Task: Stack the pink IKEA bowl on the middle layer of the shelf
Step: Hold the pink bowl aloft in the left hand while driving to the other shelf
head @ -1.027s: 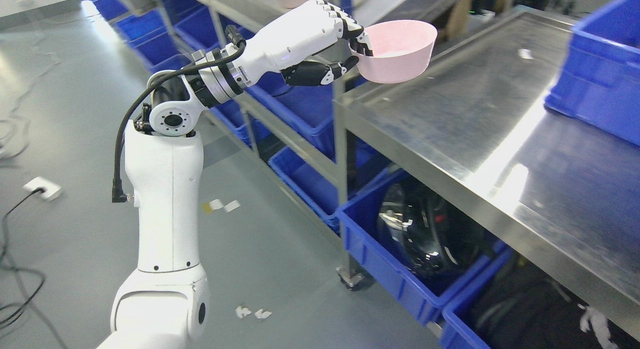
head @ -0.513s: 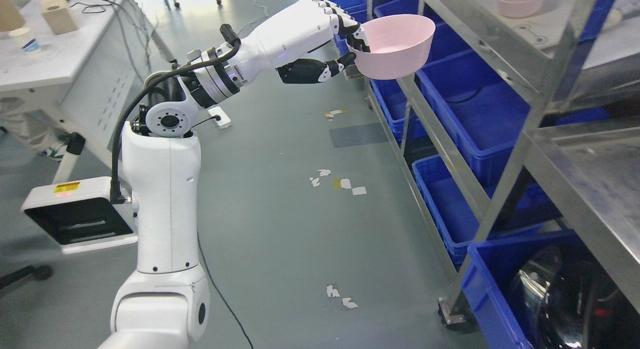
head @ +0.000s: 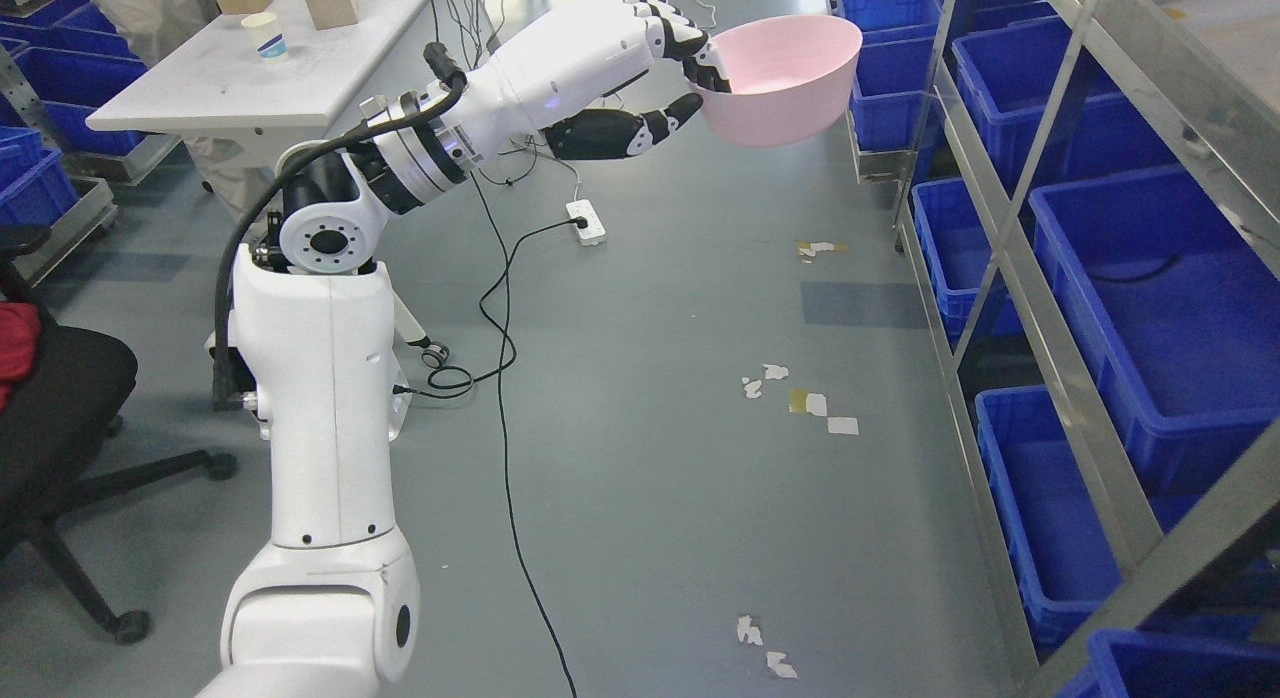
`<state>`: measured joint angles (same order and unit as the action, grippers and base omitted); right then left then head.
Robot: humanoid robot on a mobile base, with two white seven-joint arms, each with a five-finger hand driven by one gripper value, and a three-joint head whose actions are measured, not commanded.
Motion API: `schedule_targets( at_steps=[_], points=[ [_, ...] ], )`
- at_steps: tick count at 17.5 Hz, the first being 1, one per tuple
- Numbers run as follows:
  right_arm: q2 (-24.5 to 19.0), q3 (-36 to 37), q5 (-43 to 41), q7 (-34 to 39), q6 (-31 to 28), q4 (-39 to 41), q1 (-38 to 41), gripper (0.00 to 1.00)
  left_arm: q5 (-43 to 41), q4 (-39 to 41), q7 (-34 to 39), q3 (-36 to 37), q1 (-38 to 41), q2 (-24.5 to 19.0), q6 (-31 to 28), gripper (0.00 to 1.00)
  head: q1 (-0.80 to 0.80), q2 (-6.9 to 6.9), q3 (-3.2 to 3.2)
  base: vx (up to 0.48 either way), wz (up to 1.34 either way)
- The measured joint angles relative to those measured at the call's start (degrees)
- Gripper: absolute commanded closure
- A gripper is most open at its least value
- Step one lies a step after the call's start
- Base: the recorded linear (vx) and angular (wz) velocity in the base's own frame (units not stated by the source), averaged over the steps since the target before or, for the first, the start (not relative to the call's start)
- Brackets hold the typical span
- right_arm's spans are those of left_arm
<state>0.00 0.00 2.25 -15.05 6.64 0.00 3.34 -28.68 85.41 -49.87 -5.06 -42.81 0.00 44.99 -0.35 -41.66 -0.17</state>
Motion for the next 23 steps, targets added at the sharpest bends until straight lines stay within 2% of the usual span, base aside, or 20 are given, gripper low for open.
schedule_targets(
  at_steps=[14, 23],
  points=[
    [0.0, 0.0, 0.0, 0.0, 0.0, 0.0, 0.0, 0.0, 3.1, 1.8, -0.1, -1.2, 0.1, 0.0, 0.0, 0.99, 0.0, 0.0, 0.0, 0.301, 0.12],
    [0.0, 0.0, 0.0, 0.0, 0.0, 0.0, 0.0, 0.0, 4.0, 2.1, -0.1, -1.8, 0.7, 0.0, 0.0, 0.98, 0.0, 0.0, 0.0, 0.375, -0.13]
  ],
)
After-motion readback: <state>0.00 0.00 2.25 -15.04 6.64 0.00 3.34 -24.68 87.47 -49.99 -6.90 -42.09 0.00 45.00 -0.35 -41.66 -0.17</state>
